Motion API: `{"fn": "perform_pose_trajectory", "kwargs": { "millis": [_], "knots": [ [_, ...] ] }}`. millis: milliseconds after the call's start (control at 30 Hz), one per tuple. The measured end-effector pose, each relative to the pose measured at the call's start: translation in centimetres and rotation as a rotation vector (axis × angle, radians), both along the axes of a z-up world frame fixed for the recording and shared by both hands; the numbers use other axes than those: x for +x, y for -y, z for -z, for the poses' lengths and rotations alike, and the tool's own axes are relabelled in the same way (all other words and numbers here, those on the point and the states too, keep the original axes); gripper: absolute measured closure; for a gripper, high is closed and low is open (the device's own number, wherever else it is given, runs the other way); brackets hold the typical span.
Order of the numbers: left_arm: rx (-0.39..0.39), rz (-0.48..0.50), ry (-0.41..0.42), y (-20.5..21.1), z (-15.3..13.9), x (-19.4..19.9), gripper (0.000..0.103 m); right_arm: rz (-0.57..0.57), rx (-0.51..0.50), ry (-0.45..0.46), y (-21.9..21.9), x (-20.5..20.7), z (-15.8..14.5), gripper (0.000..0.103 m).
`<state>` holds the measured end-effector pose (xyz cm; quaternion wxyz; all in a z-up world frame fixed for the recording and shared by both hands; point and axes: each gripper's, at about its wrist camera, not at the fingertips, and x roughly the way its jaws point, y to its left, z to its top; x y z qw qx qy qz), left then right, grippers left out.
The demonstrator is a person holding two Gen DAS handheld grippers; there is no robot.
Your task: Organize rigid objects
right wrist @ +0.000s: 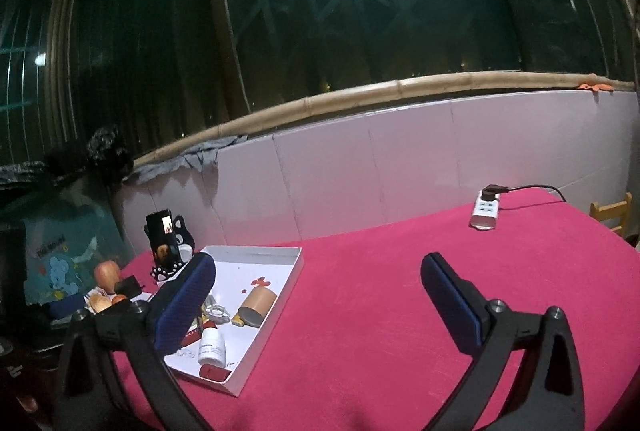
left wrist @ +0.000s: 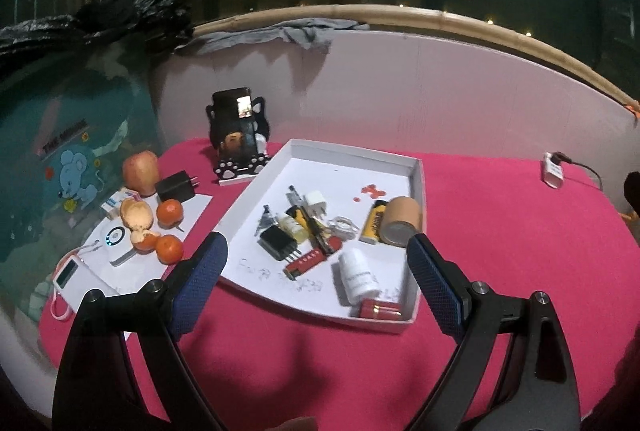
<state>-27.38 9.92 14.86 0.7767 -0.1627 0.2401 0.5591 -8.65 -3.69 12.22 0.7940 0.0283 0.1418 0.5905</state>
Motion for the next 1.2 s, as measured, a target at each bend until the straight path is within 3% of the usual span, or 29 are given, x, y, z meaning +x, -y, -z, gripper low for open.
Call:
{"fn": "perform_pose_trajectory", "kwargs": {
  "millis": [333,767,1200],
  "knots": [
    [0.021,0.044,0.015,2.5,-0.6,-0.4,0.011,-0.06,-0.041,-0.001,3.0,0.0,0.9,0.0],
    [0.017,0.061,0.007,5.0,-0.9,-1.0,0.011,-0.012,0.025,0.059,7.0,-0.8,0.9,0.0],
    [0.046,0.05,0.005,5.5,-1.4,-1.0,0.011,0.008,0.019,0.035,7.7,0.1,1.5,0.0]
  ]
}}
